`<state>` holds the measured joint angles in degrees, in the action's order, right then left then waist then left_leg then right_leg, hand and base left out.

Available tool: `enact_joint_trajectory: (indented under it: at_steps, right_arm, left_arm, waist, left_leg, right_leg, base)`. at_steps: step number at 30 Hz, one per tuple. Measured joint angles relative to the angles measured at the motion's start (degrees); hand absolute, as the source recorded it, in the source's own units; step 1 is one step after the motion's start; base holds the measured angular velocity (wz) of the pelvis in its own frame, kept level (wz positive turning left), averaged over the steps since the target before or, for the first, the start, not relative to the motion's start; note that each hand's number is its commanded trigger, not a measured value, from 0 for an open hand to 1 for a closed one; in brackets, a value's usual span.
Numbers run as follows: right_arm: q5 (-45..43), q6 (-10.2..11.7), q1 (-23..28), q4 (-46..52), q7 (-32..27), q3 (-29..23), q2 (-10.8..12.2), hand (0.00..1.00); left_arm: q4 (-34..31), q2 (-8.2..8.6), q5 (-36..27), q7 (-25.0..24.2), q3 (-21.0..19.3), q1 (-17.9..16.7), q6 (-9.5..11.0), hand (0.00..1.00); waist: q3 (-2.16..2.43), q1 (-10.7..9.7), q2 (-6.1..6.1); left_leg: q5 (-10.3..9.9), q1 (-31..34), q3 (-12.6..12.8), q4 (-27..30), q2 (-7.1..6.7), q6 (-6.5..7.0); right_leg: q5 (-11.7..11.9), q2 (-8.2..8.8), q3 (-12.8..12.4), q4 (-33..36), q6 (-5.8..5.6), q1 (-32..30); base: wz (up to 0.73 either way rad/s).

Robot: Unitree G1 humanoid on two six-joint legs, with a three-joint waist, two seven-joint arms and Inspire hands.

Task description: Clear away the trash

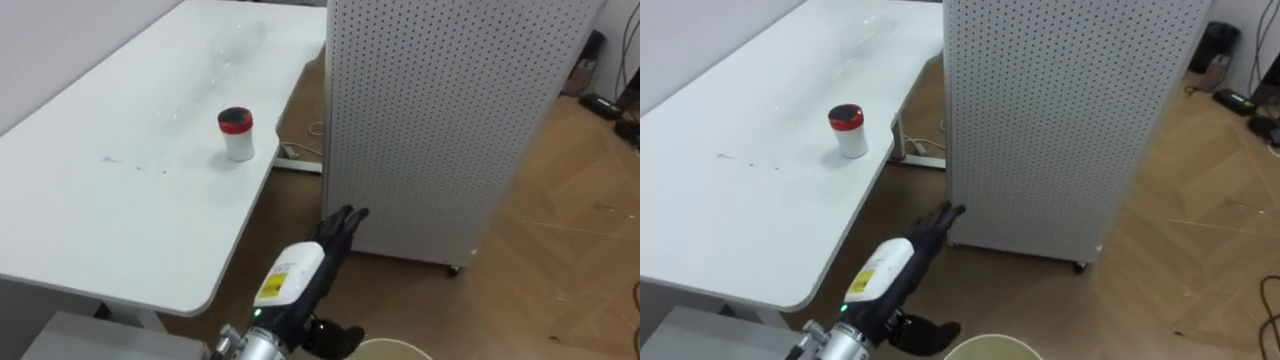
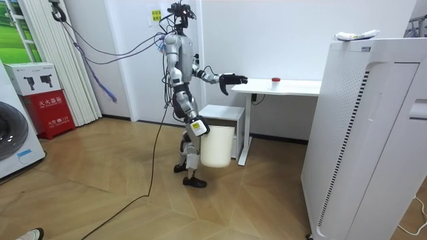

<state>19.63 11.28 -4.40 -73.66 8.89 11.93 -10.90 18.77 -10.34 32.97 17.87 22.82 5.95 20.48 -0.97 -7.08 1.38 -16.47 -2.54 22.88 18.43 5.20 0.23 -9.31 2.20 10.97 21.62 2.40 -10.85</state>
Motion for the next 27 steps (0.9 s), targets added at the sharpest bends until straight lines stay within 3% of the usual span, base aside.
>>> enact_joint_trajectory:
  at_steps: [2,6,9,13,18,23,25,27]
  right_arm:
    - [-0.18,0.00,0.04,0.03,0.00,-0.07,-0.05,1.00]
    - [-2.48,-0.04,0.43,0.16,0.05,-1.26,-0.09,1.00]
    - [-2.56,-0.05,1.11,0.16,0.00,-1.96,-0.20,1.00]
    - [-2.54,-0.06,1.21,0.14,-0.16,-1.95,-0.20,1.00]
    - [-3.73,-0.06,1.78,0.53,-0.40,-1.90,-0.11,1.00]
    - [-3.71,-0.05,3.09,1.58,-0.57,-1.96,-0.08,1.00]
    - [-3.67,-0.08,3.28,2.16,-0.52,-1.88,-0.01,1.00]
    - [-4.36,-0.13,3.36,2.51,-0.57,-1.69,0.04,1.00]
  left_arm:
    - [-0.47,0.02,-2.06,0.73,-3.07,-0.17,0.19,0.00]
    - [-1.70,0.14,-6.33,3.33,-9.15,-1.57,1.11,0.00]
    - [-2.30,0.11,-7.64,4.67,-9.87,-1.67,1.20,0.00]
    - [-2.33,0.12,-9.87,5.71,-9.83,-1.72,1.52,0.00]
    - [-2.33,0.06,-17.64,6.00,-10.55,-2.11,2.08,0.00]
    - [-2.32,0.07,-17.78,6.12,-12.58,-3.22,2.08,0.00]
    - [-2.32,0.05,-18.27,6.57,-13.44,-4.05,2.09,0.00]
    - [-1.97,0.06,-19.96,6.96,-13.77,-4.54,2.10,0.00]
  waist:
    - [0.09,1.29,0.08]
    - [0.24,2.58,0.10]
    - [0.38,2.64,-0.14]
    - [0.58,2.65,-0.66]
    - [0.62,3.47,-0.73]
    - [0.60,4.60,-0.68]
    - [0.41,4.74,-0.28]
    - [0.17,5.93,0.06]
  left_leg:
    - [0.00,-0.23,-2.50,0.26,-0.01,-0.01]
    - [0.13,-0.25,-7.28,0.32,0.23,-0.25]
    - [0.67,-0.23,-8.93,0.13,0.32,-1.16]
    - [0.81,-1.30,-10.40,-0.80,0.24,-1.37]
    - [0.94,-3.19,-11.25,-2.89,0.06,-1.62]
    - [1.00,-3.58,-11.16,-2.54,0.15,-1.74]
    - [0.98,-3.57,-10.59,-0.98,0.29,-1.78]
    - [0.42,-1.02,-10.81,6.21,1.34,-2.72]
  right_leg:
    - [0.33,-0.84,-1.57,-0.31,0.59,-0.01]
    - [0.88,-2.21,-1.46,-1.20,1.81,0.43]
    - [0.95,-2.43,-1.06,-2.03,2.18,1.06]
    - [0.78,-2.55,-0.48,-2.14,2.44,2.03]
    - [0.67,-2.73,-0.65,-2.02,2.41,2.77]
    - [0.57,-3.21,-0.68,-1.88,2.55,2.94]
    - [-0.10,-3.25,-1.16,-1.48,2.41,3.04]
    - [-1.06,-3.41,-2.23,-0.60,2.89,3.14]
  base:
    - [-0.56]
    - [-0.36]
    - [0.07]
    - [0.08]
    - [0.01]
    - [-0.03]
    - [-0.11]
    - [-0.24]
